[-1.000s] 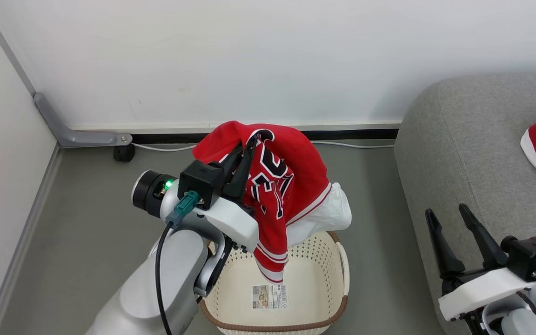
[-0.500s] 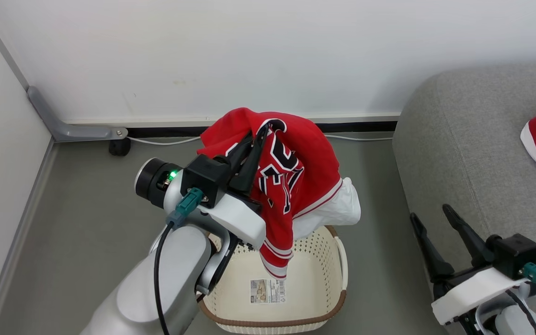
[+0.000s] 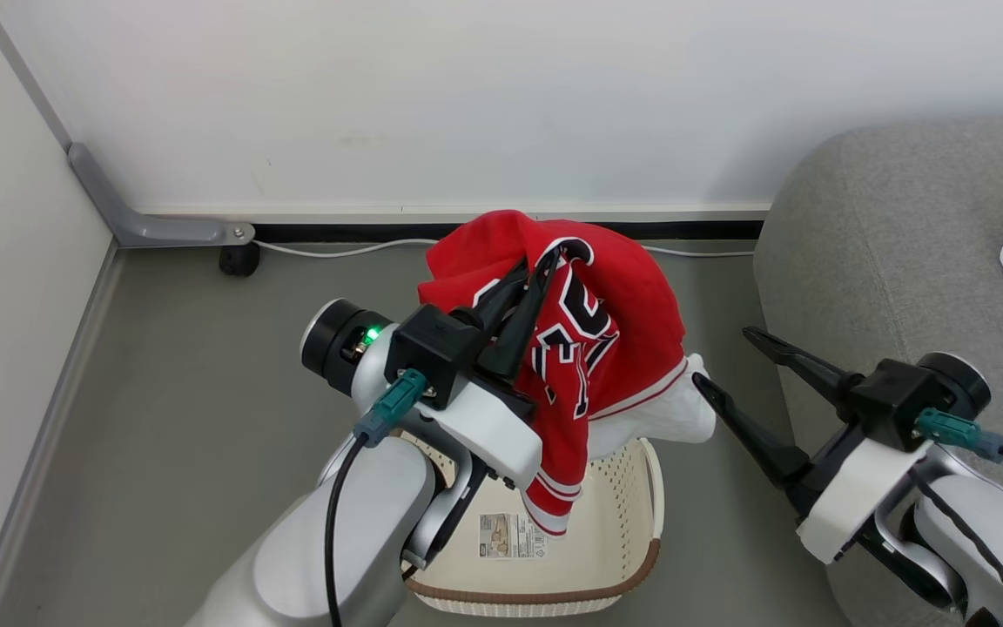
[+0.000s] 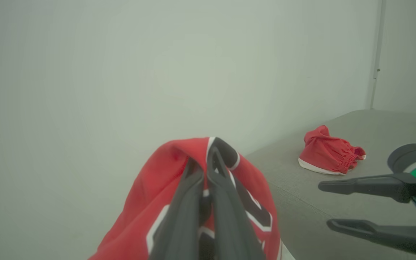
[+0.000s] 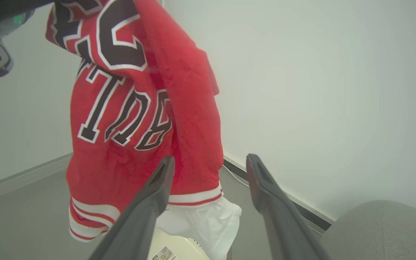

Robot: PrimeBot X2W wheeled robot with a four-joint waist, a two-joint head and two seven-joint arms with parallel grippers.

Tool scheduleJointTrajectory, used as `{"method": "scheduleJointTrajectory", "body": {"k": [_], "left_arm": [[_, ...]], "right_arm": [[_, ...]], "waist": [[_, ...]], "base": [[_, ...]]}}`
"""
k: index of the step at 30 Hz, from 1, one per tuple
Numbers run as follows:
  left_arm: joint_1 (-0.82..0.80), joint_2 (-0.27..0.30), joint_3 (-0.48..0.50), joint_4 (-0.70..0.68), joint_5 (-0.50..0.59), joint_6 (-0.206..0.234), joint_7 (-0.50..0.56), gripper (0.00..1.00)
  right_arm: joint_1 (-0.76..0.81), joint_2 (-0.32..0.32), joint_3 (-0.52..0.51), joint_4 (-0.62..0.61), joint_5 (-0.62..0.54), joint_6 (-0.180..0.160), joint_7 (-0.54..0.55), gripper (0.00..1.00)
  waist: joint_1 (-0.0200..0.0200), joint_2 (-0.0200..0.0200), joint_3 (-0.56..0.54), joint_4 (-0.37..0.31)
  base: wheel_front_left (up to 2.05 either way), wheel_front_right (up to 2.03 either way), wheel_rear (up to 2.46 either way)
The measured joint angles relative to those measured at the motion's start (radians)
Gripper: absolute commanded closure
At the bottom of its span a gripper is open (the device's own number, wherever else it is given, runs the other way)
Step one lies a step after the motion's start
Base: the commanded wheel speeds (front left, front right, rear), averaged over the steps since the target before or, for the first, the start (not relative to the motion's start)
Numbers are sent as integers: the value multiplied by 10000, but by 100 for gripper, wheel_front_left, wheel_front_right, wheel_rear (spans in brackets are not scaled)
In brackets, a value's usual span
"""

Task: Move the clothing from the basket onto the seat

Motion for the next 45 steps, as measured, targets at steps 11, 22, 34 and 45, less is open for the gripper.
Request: {"method": "scheduleJointTrajectory", "body": {"k": [11, 22, 34, 45], "left_arm": [[-111, -311, -470, -44, 17, -102, -29, 100], [-465, -570, -1047, -205, 58, -107, -117, 100], [-482, -598, -1338, 4, -15, -161, -326, 100], [-483, -629, -1356, 512, -201, -73, -414, 0]], "right_arm": [[-2527, -704, 2801, 706, 769, 0, 0, 0], [-3456, -213, 4293, 1710, 1490, 0, 2, 0], [-3473, 546, 4378, 2719, 1745, 0, 88, 100], [-3237, 228, 2970, 1714, 1348, 0, 75, 100]], "waist": [[0, 0, 227, 471], [0, 0, 533, 1059], [0, 0, 749, 1387], [0, 0, 904, 975]], "base": [[0, 0, 0], [0, 0, 0], [0, 0, 0], [0, 0, 0]]}}
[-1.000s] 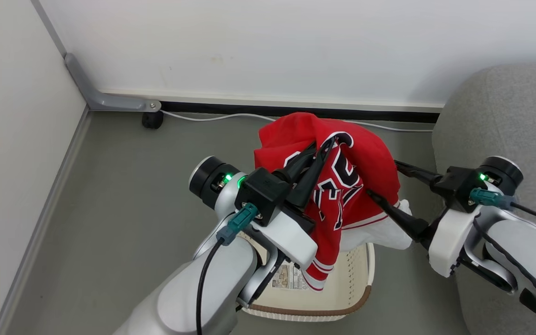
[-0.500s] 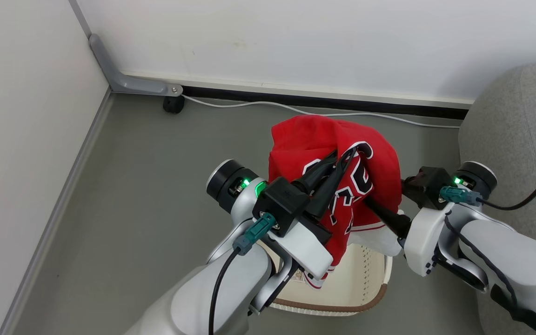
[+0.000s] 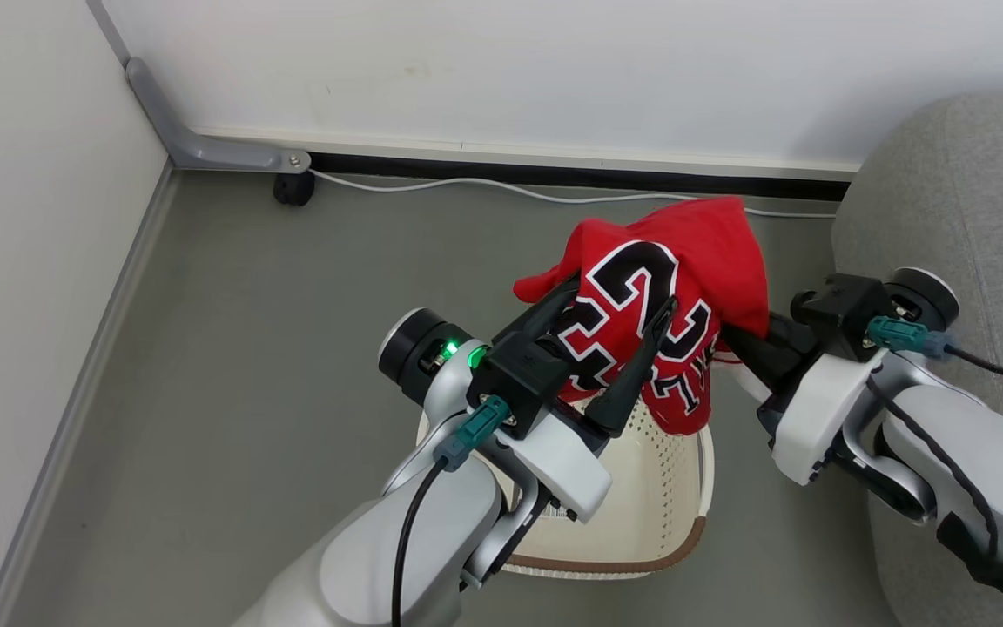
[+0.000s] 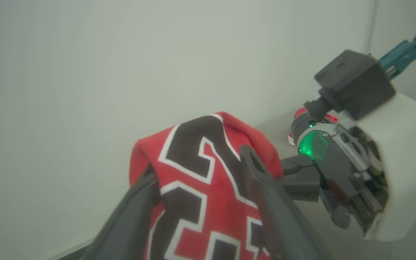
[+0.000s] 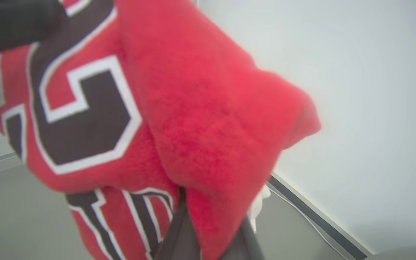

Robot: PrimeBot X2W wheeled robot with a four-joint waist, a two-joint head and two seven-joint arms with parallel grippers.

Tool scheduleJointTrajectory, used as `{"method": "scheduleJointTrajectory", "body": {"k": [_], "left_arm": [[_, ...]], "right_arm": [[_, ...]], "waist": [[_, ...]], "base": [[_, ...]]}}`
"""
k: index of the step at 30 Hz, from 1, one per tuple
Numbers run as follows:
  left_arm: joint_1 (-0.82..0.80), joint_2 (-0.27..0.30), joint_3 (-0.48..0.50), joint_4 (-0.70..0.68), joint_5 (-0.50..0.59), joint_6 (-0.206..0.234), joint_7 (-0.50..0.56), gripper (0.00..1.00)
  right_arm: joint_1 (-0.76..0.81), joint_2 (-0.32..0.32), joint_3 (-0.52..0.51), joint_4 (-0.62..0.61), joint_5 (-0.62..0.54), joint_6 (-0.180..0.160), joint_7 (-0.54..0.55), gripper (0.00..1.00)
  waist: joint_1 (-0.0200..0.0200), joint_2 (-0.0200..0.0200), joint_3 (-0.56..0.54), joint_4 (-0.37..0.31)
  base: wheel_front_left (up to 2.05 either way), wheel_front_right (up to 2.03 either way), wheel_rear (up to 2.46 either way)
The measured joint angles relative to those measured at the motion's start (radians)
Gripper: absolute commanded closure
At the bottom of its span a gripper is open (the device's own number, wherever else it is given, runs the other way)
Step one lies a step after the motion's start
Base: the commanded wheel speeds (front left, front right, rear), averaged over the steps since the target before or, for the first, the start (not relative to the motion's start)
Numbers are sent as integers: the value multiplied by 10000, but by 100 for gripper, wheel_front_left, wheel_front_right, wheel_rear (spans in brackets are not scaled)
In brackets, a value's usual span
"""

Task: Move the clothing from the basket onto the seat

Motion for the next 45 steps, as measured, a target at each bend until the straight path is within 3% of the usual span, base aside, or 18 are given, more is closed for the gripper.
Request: {"method": "scheduleJointTrajectory", "body": {"k": [11, 20, 45], "left_arm": [[13, -2, 169, 121, 17, -117, -40, 0], [82, -6, 445, 215, 31, -316, -42, 0], [337, -2, 1235, 652, 219, -1001, -42, 0]], "right_arm": [[875, 6, -2251, -96, -232, 0, -2, 100], [1585, 127, -4297, -334, -527, 0, -2, 100], [2396, 648, -6307, -1296, -500, 0, -2, 100]], "waist": [[0, 0, 40, -449], [0, 0, 42, -1220], [0, 0, -129, -4531]], "base": [[0, 0, 0], [0, 0, 0], [0, 0, 0]]}}
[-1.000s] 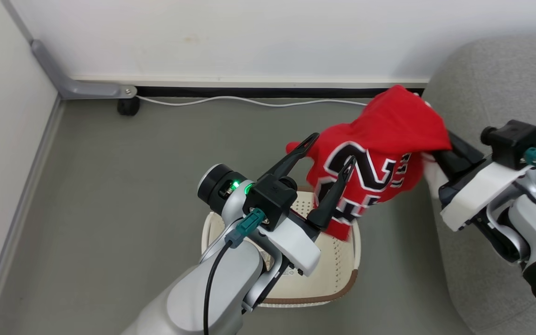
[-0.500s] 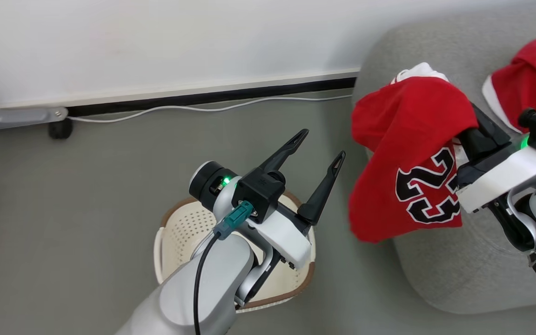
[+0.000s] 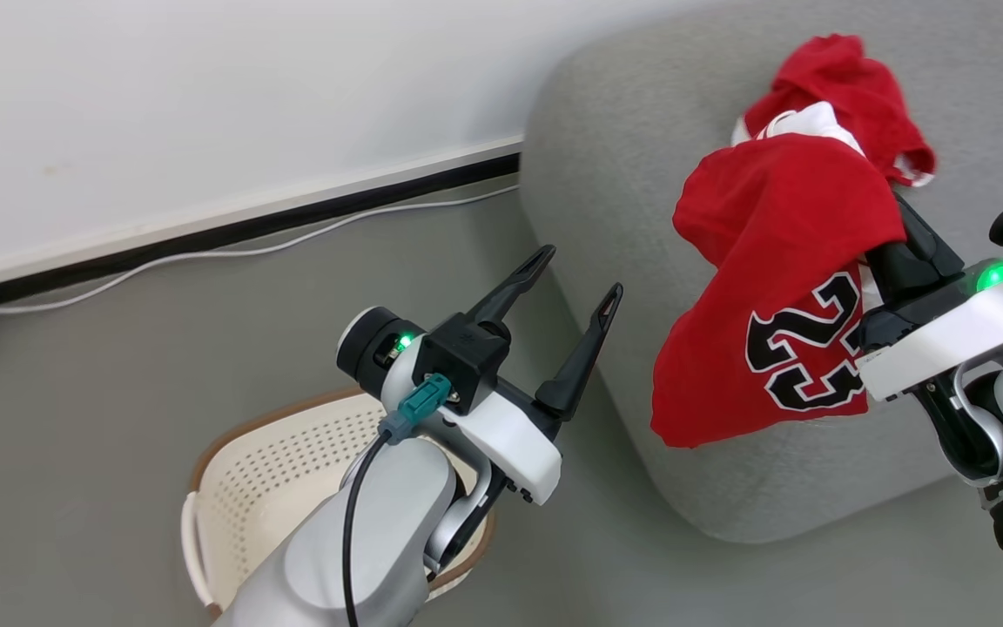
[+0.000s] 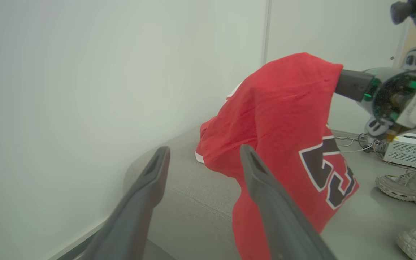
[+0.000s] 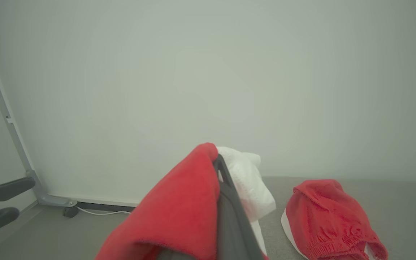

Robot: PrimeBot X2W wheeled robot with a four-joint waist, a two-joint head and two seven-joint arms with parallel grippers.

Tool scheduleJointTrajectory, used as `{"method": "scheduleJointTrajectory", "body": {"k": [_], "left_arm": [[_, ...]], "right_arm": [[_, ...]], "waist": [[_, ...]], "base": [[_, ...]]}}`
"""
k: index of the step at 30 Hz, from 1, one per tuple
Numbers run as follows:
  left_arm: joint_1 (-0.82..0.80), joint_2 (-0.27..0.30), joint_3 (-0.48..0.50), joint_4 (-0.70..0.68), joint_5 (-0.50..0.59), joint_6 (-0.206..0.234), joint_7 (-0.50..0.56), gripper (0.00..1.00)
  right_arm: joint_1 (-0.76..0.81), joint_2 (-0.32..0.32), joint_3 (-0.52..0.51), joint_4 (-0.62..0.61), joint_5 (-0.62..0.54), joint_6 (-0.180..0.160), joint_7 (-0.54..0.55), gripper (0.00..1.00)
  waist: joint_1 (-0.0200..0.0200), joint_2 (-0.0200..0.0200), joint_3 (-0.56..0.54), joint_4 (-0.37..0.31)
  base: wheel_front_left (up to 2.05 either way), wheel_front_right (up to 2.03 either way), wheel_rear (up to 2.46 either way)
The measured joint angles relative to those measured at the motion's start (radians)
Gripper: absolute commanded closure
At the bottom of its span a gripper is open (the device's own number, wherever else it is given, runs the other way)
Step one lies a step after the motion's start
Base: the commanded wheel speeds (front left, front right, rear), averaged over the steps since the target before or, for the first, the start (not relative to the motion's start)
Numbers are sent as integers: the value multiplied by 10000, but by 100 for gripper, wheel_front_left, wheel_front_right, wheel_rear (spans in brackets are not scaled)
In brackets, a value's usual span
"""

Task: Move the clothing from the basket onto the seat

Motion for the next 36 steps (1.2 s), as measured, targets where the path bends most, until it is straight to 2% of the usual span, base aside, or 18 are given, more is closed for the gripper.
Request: {"method": "scheduleJointTrajectory", "body": {"k": [9, 15, 27, 36], "left_arm": [[327, -2, 330, 90, 121, -326, 0, 0], [340, -17, 301, 46, 174, -437, 0, 0], [332, 6, -288, -35, 176, -403, 0, 0], [-377, 35, -1379, 8, 38, 132, 0, 0]], "right_arm": [[350, 144, -422, -96, 0, 0, 0, 100], [753, 33, -1292, -207, 2, -2, 0, 100], [732, -213, -2847, -88, -366, -2, -2, 100], [-1005, -949, -4217, 1020, -763, 0, -23, 100]], "waist": [[0, 0, -208, -1263], [0, 0, -246, -1888], [0, 0, 369, -1952], [1, 0, 1512, -1486]], "base": [[0, 0, 0], [0, 0, 0], [0, 0, 0], [0, 0, 0]]}}
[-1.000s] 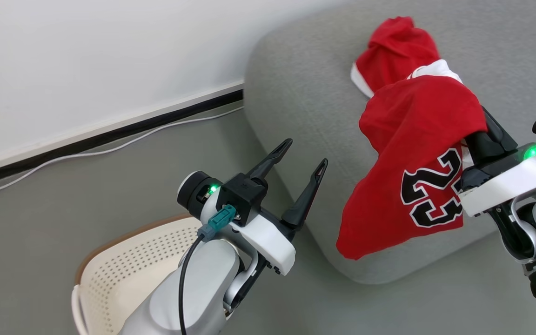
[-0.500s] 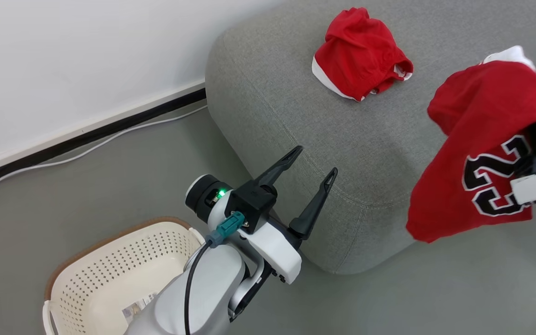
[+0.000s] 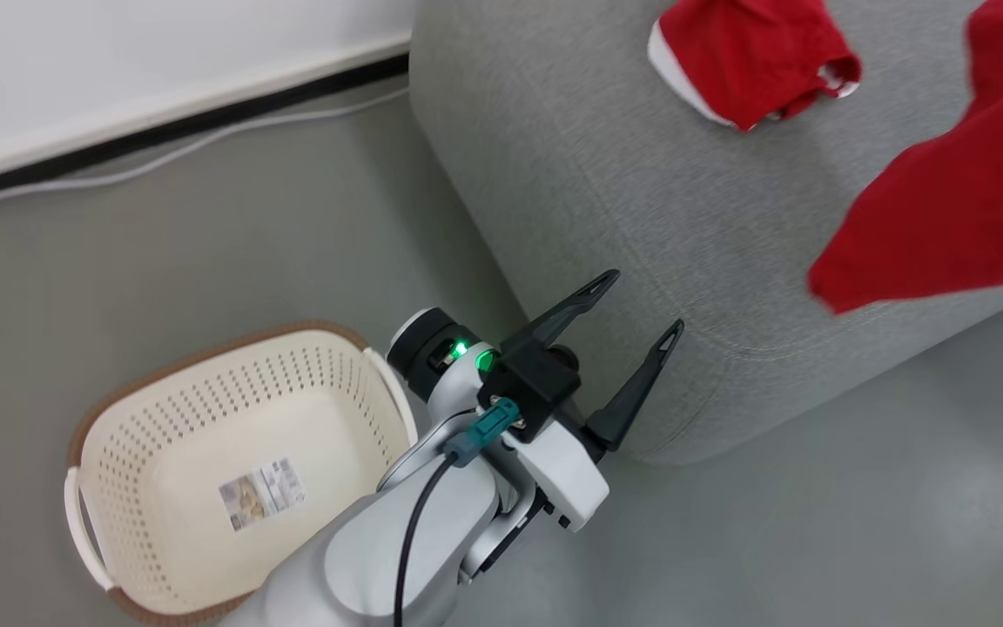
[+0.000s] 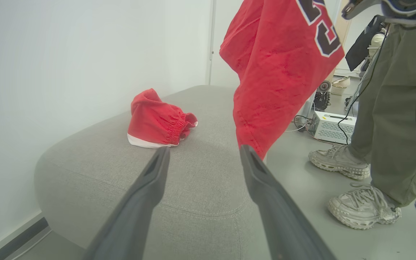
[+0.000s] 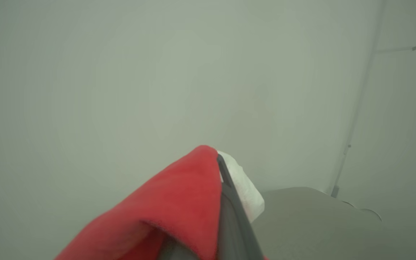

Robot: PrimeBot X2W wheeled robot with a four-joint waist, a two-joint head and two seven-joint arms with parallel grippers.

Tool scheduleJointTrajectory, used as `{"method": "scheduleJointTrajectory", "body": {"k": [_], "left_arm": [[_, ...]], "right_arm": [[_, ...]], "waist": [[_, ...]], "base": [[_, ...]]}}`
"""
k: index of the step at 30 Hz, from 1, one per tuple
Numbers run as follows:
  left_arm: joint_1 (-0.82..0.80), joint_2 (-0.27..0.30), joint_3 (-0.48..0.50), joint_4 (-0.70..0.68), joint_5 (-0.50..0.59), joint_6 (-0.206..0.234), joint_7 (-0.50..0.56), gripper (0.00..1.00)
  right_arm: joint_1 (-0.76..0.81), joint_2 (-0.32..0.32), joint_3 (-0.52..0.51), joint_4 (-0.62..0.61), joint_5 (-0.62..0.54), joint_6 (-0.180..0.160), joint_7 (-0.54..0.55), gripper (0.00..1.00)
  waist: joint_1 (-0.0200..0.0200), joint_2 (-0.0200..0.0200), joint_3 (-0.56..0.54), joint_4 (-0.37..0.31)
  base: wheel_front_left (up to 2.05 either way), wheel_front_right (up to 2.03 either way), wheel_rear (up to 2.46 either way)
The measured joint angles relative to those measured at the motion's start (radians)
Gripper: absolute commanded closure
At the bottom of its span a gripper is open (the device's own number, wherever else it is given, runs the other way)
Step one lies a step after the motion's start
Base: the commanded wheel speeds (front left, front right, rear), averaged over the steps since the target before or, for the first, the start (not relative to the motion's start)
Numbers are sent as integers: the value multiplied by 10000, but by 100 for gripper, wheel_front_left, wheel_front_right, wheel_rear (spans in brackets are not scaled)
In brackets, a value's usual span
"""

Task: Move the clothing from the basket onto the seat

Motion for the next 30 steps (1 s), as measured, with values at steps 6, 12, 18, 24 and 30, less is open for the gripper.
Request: {"method": "scheduleJointTrajectory", "body": {"k": [6, 12, 18, 24, 30], "left_arm": [[-793, 27, -855, -8, -203, 558, -2, 0], [-1589, 61, -1833, -153, -347, 1174, -2, 0], [-2218, 69, -2508, -665, -545, 1578, -2, 0], [-2606, 65, -3026, -1206, -667, 2056, -10, 0], [-2796, 65, -3323, -1427, -671, 2299, -12, 0]], "right_arm": [[-1110, -573, -999, 932, -67, 0, -6, 100], [-2571, -1459, -2104, 1724, -303, 0, -8, 100], [-3796, -2414, -2592, 2869, -899, 0, -52, 100], [-4900, -3162, -2926, 4370, -1718, 0, -52, 100], [-5730, -3248, -2895, 5331, -2608, 0, -54, 100]], "waist": [[0, 0, 1082, 536], [0, -1, 2402, 1331], [0, 0, 3239, 2340], [0, 0, 4009, 3271], [0, -1, 4775, 3924]], "base": [[0, 0, 0], [0, 0, 0], [0, 0, 0], [0, 0, 0], [0, 0, 0]]}}
